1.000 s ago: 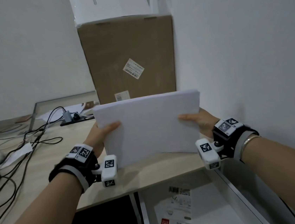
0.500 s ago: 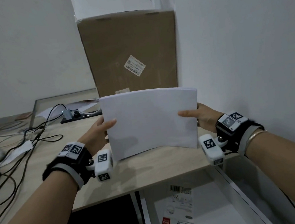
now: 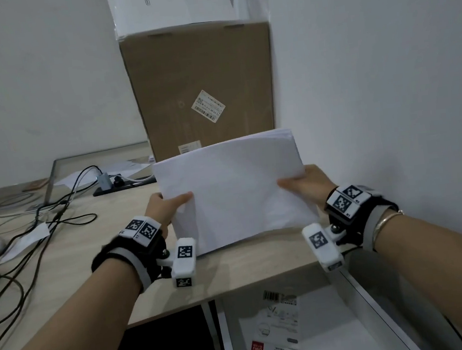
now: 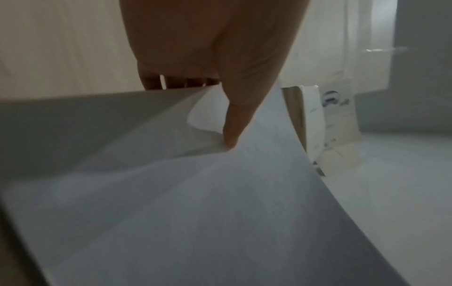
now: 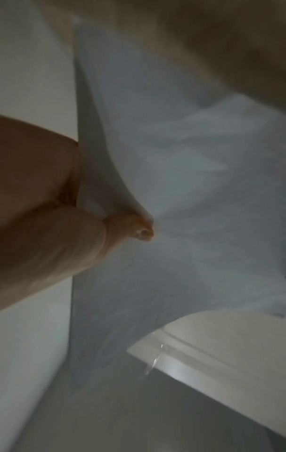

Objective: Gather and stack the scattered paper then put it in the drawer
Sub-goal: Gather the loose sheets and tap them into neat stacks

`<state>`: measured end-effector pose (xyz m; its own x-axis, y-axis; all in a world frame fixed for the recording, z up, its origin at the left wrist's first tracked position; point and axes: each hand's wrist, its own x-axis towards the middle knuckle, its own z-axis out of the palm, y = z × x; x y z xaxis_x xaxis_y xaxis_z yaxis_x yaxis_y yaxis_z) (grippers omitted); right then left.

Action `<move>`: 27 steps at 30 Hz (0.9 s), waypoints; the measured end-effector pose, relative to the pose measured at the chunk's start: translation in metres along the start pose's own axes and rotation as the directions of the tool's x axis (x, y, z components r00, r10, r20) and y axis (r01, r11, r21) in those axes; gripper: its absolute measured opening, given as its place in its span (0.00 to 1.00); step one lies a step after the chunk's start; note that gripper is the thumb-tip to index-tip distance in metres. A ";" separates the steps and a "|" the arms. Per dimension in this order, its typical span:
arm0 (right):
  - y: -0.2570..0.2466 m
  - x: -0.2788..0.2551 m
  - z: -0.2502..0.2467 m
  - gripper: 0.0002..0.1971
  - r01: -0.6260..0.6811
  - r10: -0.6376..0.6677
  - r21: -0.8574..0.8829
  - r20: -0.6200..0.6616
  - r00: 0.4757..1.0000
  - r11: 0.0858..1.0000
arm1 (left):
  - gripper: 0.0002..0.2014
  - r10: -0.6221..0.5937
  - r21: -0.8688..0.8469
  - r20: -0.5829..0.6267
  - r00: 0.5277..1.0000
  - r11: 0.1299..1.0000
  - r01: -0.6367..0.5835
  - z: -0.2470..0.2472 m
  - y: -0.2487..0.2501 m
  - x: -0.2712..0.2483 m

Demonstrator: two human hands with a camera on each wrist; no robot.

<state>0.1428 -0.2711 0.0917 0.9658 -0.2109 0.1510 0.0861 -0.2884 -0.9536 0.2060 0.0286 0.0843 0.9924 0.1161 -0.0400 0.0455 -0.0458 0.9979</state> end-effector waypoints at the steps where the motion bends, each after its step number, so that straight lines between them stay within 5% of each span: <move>1: -0.011 0.001 -0.005 0.09 0.045 -0.045 -0.041 0.007 0.999 0.998 | 0.43 0.051 0.075 -0.051 0.997 0.996 -0.047 -0.003 0.008 0.000; 3: -0.036 0.003 -0.013 0.09 0.149 -0.147 -0.148 0.026 0.989 0.978 | 0.57 0.268 0.337 -0.121 0.956 0.917 -0.214 -0.006 0.031 -0.004; 6: -0.073 0.007 -0.020 0.10 0.251 -0.232 -0.275 0.099 0.968 0.928 | 0.55 0.577 0.559 -0.008 0.816 0.679 -0.475 -0.001 0.073 -0.017; 9: -0.106 0.008 -0.021 0.08 0.310 -0.261 -0.338 0.183 0.948 0.889 | 0.43 0.527 0.585 0.266 0.807 0.577 -0.570 0.004 0.109 -0.029; 12: -0.124 0.014 -0.018 0.14 0.380 -0.315 -0.332 0.234 0.920 0.863 | 0.15 0.318 0.538 0.398 0.861 0.679 -0.500 0.007 0.118 -0.038; 15: -0.118 0.024 -0.017 0.12 0.355 -0.340 -0.263 0.104 0.935 0.897 | 0.08 0.303 0.387 0.314 0.899 0.824 -0.413 0.011 0.105 -0.041; 17: -0.107 0.025 -0.020 0.35 0.292 -0.335 -0.309 -0.097 0.937 0.905 | 0.06 0.333 0.311 0.240 0.912 0.863 -0.398 0.010 0.093 -0.039; 19: -0.095 0.022 -0.021 0.53 0.175 -0.191 -0.126 -0.127 0.973 0.976 | 0.07 0.331 0.224 0.165 0.929 0.905 -0.363 0.007 0.082 -0.036; 21: -0.080 0.014 -0.015 0.49 -0.005 -0.003 0.105 0.073 0.997 0.994 | 0.06 0.309 0.101 0.133 0.942 0.941 -0.323 0.005 0.072 -0.035; 23: -0.075 0.009 -0.007 0.36 -0.071 0.029 0.158 0.251 0.968 0.985 | 0.05 0.288 -0.037 0.131 0.948 0.958 -0.286 0.007 0.069 -0.036; 25: -0.076 0.013 0.004 0.40 -0.042 -0.034 0.245 0.298 0.954 0.969 | 0.05 0.296 -0.138 0.126 0.947 0.950 -0.278 0.013 0.069 -0.037; 27: -0.089 0.017 0.014 0.38 0.027 -0.121 0.394 0.214 0.969 0.919 | 0.05 0.305 -0.184 0.087 0.948 0.940 -0.286 0.019 0.074 -0.035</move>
<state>0.1544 -0.2362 0.1755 0.9781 0.0308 0.2059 0.2020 0.0976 -0.9745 0.1765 0.0023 0.1583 0.9649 0.0098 0.2625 -0.2621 0.1059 0.9592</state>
